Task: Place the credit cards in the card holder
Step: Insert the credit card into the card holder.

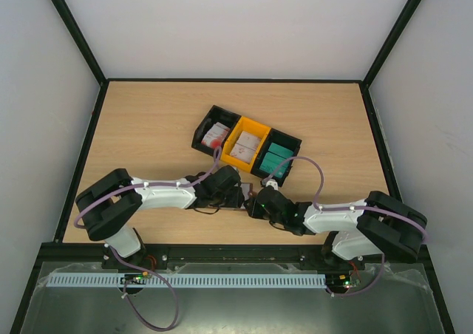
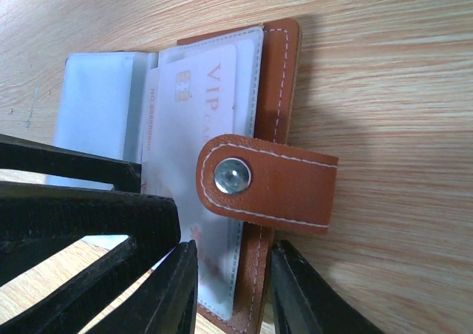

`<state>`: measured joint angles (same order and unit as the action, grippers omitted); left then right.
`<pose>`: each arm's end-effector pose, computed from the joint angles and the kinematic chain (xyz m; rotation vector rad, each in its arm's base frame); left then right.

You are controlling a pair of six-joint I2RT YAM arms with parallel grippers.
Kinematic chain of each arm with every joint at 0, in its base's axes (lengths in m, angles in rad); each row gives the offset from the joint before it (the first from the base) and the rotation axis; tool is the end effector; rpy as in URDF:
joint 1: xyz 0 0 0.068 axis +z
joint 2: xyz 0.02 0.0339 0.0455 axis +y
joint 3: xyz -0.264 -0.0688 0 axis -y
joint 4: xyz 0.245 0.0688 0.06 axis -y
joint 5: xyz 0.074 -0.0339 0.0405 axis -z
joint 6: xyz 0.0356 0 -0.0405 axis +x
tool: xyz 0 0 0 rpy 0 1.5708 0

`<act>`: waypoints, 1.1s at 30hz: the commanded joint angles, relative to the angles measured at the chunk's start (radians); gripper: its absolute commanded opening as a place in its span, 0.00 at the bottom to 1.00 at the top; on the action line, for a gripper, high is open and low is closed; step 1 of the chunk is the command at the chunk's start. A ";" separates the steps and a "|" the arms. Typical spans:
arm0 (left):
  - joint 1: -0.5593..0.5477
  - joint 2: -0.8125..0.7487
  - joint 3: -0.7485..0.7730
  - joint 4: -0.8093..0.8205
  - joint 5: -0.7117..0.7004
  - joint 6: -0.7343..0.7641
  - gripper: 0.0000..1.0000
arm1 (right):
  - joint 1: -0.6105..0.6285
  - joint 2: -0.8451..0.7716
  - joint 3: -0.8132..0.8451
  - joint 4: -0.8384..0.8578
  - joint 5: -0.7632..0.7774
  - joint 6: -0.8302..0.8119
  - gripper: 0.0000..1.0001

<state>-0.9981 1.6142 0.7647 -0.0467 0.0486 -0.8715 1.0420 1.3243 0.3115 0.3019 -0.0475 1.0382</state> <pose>0.1648 -0.2587 0.1473 0.1915 2.6618 -0.7914 0.1091 0.1901 0.1220 -0.0326 2.5507 1.0395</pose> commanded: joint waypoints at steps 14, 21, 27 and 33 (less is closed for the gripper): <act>0.006 0.002 -0.050 0.143 0.018 0.074 0.53 | 0.002 -0.020 0.005 -0.115 0.053 -0.032 0.29; 0.023 -0.103 -0.049 0.064 -0.043 0.084 0.64 | 0.002 -0.162 0.134 -0.369 0.184 -0.059 0.32; 0.082 -0.312 -0.042 -0.074 -0.115 0.110 0.81 | -0.011 -0.322 0.300 -0.652 0.324 -0.119 0.47; 0.172 -0.576 -0.048 -0.240 -0.208 0.162 1.00 | -0.094 -0.362 0.464 -0.864 0.361 -0.222 0.59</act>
<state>-0.8742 1.1671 0.7185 -0.1329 -0.0788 -0.7593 0.9993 0.9668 0.6811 -0.3202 0.2314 0.9092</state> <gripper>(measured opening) 0.983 0.559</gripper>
